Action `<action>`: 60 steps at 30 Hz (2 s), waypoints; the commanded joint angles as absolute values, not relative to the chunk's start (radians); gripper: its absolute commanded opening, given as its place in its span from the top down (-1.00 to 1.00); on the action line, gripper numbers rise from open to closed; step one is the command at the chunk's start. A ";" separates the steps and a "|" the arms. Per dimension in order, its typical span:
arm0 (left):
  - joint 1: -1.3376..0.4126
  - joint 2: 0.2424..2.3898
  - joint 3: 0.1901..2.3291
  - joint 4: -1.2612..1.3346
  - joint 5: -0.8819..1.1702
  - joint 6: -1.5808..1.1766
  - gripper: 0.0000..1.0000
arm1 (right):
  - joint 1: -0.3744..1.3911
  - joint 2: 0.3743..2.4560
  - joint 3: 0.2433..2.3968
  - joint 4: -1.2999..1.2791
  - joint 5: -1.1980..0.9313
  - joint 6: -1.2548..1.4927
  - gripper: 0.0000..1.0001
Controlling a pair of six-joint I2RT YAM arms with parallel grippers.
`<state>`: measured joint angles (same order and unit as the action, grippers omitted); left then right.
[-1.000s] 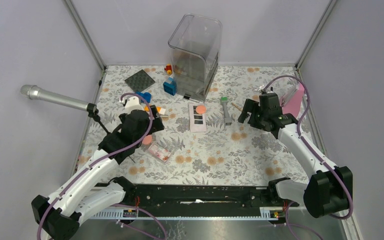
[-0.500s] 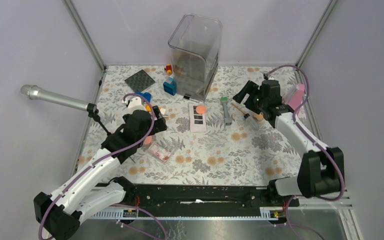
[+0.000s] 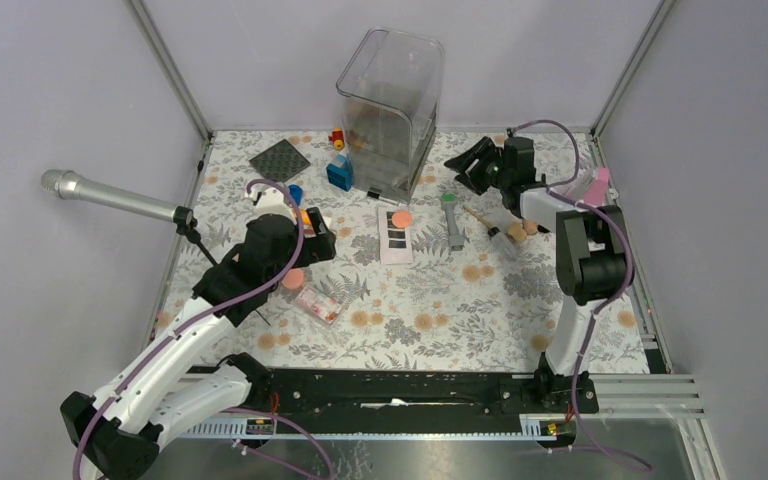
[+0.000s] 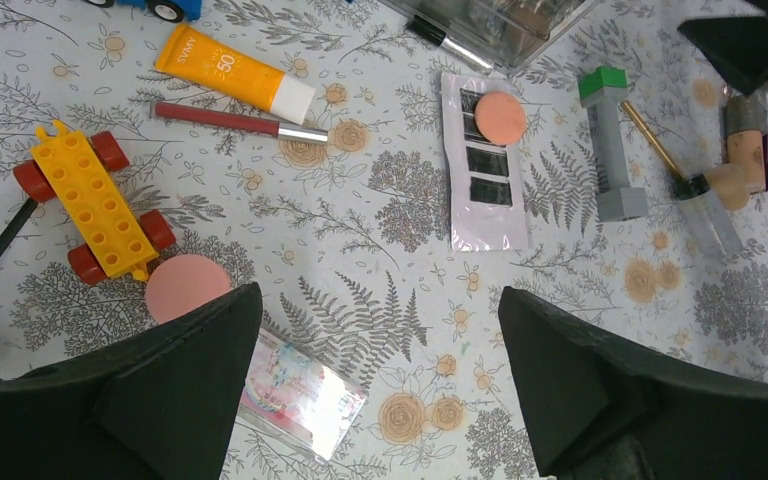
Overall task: Organize the makeup
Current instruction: Open the drawer in the storage box.
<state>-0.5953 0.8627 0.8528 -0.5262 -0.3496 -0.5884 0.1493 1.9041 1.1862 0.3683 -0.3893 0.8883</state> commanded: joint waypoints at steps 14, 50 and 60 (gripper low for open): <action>-0.595 0.850 0.867 -0.538 -0.287 -0.504 -0.98 | 0.147 2.231 1.499 0.518 -0.460 0.987 -0.12; -0.595 0.815 0.824 -0.543 -0.329 -0.480 -0.98 | 0.147 2.570 1.720 0.763 -0.583 1.237 0.04; -0.595 0.810 0.824 -0.543 -0.330 -0.480 -0.98 | 0.147 2.567 1.707 0.860 -0.595 1.287 0.03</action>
<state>-0.5953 0.8303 0.8162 -0.5743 -0.3183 -0.4938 0.1486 2.5702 1.6970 0.7620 -0.5644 1.2507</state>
